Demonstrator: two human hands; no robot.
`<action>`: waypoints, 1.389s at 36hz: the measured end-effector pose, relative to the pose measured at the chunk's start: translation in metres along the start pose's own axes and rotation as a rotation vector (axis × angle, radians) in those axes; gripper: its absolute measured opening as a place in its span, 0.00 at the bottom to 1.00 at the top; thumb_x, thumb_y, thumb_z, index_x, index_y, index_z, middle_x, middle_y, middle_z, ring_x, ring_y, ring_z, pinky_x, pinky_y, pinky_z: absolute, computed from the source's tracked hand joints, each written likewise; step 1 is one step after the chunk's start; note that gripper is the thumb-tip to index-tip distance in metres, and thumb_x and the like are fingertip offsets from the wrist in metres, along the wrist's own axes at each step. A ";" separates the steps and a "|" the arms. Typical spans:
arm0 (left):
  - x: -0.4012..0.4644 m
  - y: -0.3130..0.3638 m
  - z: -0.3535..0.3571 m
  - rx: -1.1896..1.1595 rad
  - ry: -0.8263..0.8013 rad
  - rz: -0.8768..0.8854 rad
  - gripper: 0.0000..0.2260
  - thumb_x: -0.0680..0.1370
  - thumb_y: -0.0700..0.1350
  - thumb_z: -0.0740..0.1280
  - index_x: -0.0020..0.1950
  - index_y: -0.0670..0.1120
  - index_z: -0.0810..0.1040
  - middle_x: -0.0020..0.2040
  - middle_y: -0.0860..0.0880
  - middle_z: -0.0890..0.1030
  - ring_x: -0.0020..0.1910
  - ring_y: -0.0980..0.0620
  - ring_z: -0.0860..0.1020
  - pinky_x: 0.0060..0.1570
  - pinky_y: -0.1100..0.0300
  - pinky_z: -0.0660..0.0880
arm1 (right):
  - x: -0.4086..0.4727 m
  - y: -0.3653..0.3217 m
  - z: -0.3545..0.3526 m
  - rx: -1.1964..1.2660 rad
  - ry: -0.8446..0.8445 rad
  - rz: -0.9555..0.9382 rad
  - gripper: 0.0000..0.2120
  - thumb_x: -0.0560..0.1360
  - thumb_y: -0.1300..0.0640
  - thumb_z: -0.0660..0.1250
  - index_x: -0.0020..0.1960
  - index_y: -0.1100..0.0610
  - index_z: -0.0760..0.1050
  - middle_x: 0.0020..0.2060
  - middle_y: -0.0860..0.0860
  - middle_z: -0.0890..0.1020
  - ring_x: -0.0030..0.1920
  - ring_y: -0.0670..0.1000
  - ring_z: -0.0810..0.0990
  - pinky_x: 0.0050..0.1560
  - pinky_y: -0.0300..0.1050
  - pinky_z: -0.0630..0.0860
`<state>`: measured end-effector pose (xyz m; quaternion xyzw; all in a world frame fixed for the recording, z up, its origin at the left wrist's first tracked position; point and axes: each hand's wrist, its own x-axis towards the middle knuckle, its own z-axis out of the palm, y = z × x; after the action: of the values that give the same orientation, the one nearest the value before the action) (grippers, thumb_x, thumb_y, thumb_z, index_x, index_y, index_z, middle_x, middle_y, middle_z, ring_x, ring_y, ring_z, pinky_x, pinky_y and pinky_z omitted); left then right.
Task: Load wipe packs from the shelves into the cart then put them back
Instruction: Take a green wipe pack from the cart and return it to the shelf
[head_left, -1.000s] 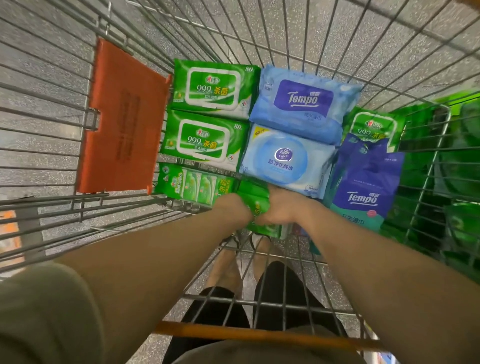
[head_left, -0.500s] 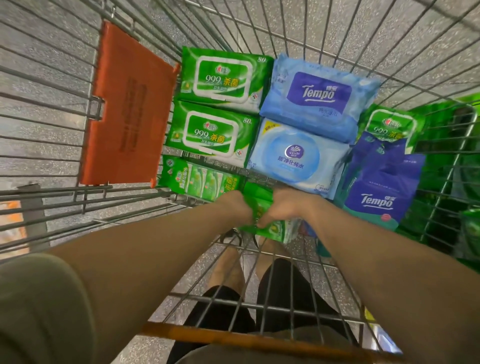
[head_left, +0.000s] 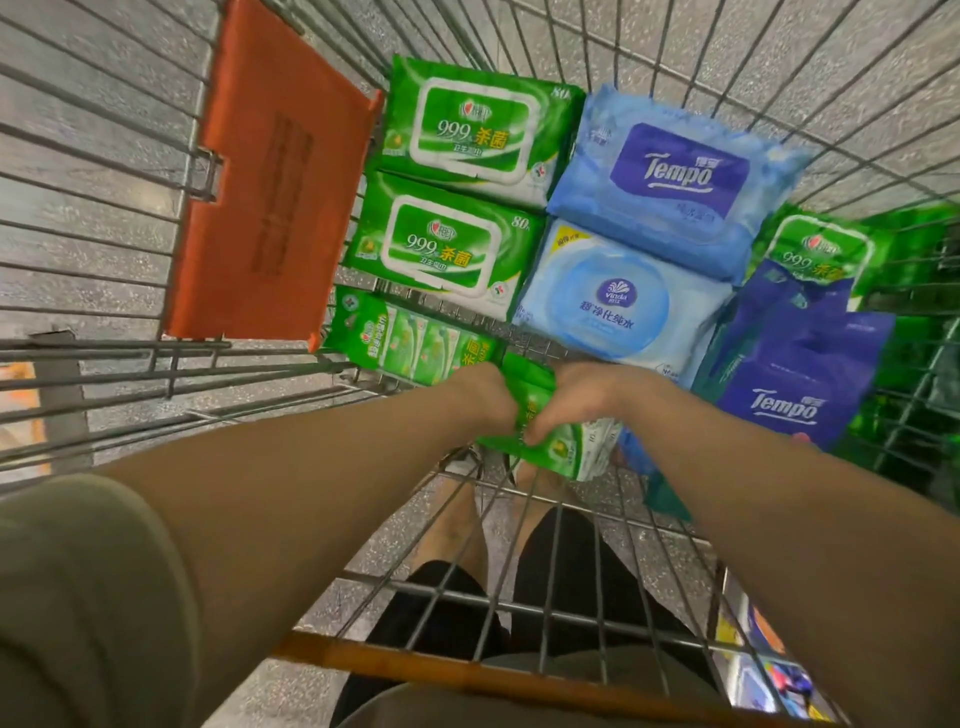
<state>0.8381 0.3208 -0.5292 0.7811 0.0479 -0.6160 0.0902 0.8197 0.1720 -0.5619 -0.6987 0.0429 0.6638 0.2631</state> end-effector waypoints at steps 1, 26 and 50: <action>0.000 0.000 -0.001 0.009 -0.007 0.003 0.10 0.78 0.39 0.70 0.57 0.37 0.78 0.56 0.41 0.81 0.56 0.44 0.82 0.56 0.52 0.81 | 0.000 0.000 -0.001 -0.010 -0.001 0.010 0.26 0.63 0.40 0.79 0.55 0.53 0.81 0.51 0.50 0.84 0.51 0.51 0.83 0.59 0.51 0.80; -0.050 -0.025 -0.040 -0.180 -0.152 0.041 0.44 0.67 0.53 0.82 0.77 0.44 0.65 0.72 0.43 0.75 0.65 0.42 0.76 0.68 0.44 0.73 | -0.059 -0.018 0.007 0.319 0.107 -0.014 0.35 0.53 0.38 0.84 0.55 0.53 0.81 0.52 0.51 0.84 0.50 0.50 0.82 0.54 0.46 0.80; -0.247 0.043 -0.073 -1.253 -0.007 0.488 0.39 0.64 0.58 0.80 0.71 0.49 0.72 0.57 0.45 0.86 0.55 0.45 0.85 0.56 0.48 0.81 | -0.294 -0.087 0.018 1.568 0.408 -0.587 0.22 0.65 0.59 0.74 0.59 0.61 0.81 0.52 0.62 0.86 0.49 0.61 0.87 0.52 0.57 0.82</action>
<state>0.8575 0.3022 -0.2699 0.5677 0.2180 -0.4361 0.6634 0.8050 0.1690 -0.2548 -0.4036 0.3531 0.2090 0.8178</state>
